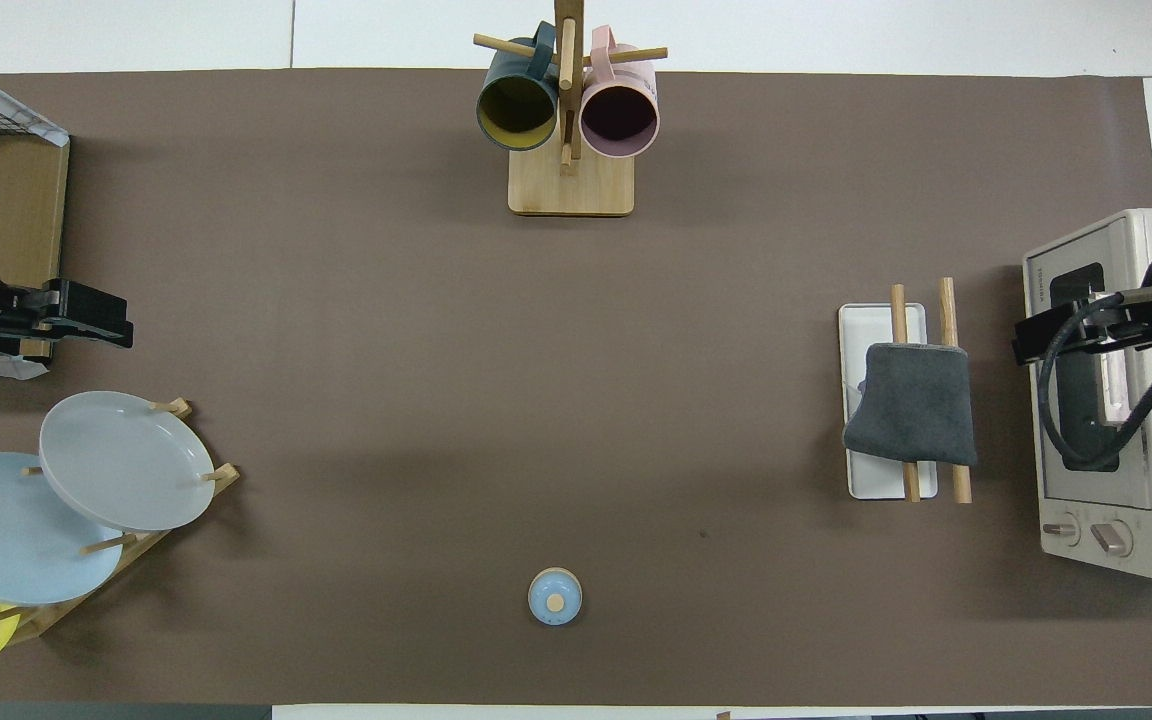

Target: Fold towel and hang on rack

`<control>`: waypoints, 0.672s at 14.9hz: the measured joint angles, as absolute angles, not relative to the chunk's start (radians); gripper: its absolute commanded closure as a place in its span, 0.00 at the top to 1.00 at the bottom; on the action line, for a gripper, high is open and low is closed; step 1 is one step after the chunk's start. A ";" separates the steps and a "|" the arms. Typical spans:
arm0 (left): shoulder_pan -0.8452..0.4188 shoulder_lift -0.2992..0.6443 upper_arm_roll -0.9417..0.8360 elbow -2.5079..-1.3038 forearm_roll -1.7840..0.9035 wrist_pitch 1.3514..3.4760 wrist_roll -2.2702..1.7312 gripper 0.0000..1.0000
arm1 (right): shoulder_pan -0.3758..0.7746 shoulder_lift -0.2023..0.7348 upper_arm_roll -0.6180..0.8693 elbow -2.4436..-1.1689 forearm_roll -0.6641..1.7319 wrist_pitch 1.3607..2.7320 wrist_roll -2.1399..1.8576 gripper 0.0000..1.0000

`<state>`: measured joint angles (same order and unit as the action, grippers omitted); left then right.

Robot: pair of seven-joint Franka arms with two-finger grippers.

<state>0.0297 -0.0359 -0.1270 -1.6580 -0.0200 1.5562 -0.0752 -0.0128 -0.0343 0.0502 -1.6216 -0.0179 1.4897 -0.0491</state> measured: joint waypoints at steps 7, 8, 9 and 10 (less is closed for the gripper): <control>0.030 -0.036 -0.127 -1.658 -0.020 1.556 -0.075 1.00 | -0.009 -0.033 0.040 -1.621 -0.018 1.483 -0.002 1.00; 0.030 -0.036 -0.127 -1.658 -0.020 1.556 -0.075 1.00 | -0.009 -0.033 0.039 -1.621 -0.018 1.482 -0.001 1.00; 0.030 -0.036 -0.127 -1.658 -0.020 1.556 -0.075 1.00 | -0.011 -0.033 0.038 -1.621 -0.018 1.481 -0.001 1.00; 0.030 -0.036 -0.127 -1.658 -0.020 1.556 -0.075 1.00 | -0.013 -0.031 0.038 -1.621 -0.018 1.481 -0.001 1.00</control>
